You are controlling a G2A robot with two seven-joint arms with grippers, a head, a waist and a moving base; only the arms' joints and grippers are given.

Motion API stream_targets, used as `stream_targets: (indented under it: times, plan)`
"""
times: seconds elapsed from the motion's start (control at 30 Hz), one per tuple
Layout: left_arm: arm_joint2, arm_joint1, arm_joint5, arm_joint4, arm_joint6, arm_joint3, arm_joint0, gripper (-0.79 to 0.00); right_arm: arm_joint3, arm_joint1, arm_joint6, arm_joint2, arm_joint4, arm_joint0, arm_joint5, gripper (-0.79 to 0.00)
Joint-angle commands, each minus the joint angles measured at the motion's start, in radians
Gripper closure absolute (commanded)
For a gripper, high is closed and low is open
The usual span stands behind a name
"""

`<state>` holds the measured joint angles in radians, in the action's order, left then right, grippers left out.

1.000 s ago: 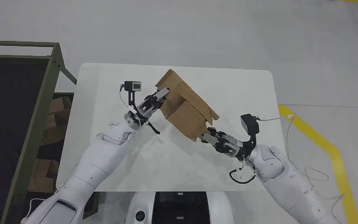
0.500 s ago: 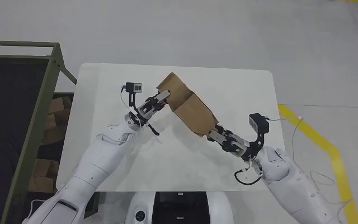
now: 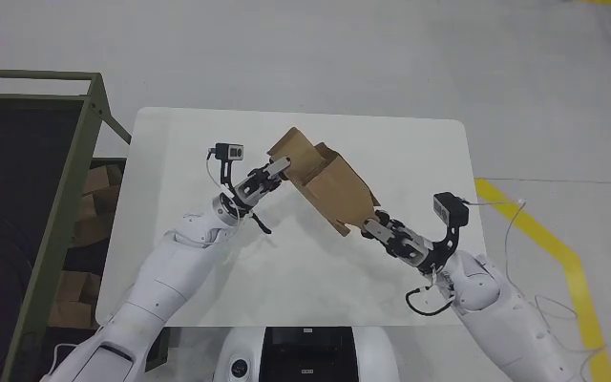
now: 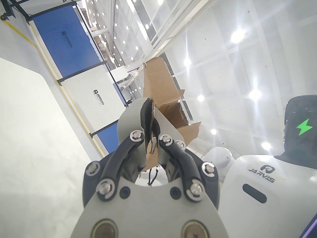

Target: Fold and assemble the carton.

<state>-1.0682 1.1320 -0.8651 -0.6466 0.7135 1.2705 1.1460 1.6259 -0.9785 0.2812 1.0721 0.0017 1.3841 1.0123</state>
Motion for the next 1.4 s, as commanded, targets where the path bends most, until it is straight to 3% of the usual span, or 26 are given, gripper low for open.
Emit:
stream_targets:
  times: [0.0,0.37,0.53,0.7,0.9,1.07,1.23,1.37]
  plan:
    - [-0.002,0.001,0.0,-0.003,0.006,-0.002,0.0,0.0,0.0,-0.001,0.001,0.003,0.006,0.001,0.0,0.0]
    - [-0.01,0.01,0.009,-0.012,0.028,-0.015,0.0,0.0,0.0,-0.007,0.021,0.014,0.028,0.008,0.0,0.0]
    - [-0.015,0.013,0.014,-0.024,0.039,-0.016,0.001,-0.311,0.004,-0.01,0.037,0.021,0.037,0.01,0.0,0.0]
    - [-0.021,0.016,0.019,-0.029,0.052,-0.019,0.002,-0.514,0.006,-0.013,0.047,0.028,0.043,0.014,0.0,0.0]
    - [-0.028,0.019,0.031,-0.023,0.059,-0.029,0.002,-0.582,0.01,-0.018,0.058,0.037,0.047,0.018,0.0,0.0]
    - [-0.057,0.015,0.026,-0.015,0.066,-0.05,0.005,-0.785,0.016,-0.019,0.083,0.048,0.052,0.019,0.0,0.0]
    - [-0.119,0.002,0.0,-0.041,0.111,-0.045,0.024,-0.785,0.027,-0.013,0.191,0.046,0.14,0.005,0.0,0.0]
    - [-0.165,-0.012,0.003,-0.09,0.215,-0.019,0.038,-0.785,0.019,-0.007,0.323,0.046,0.253,-0.018,0.0,0.0]
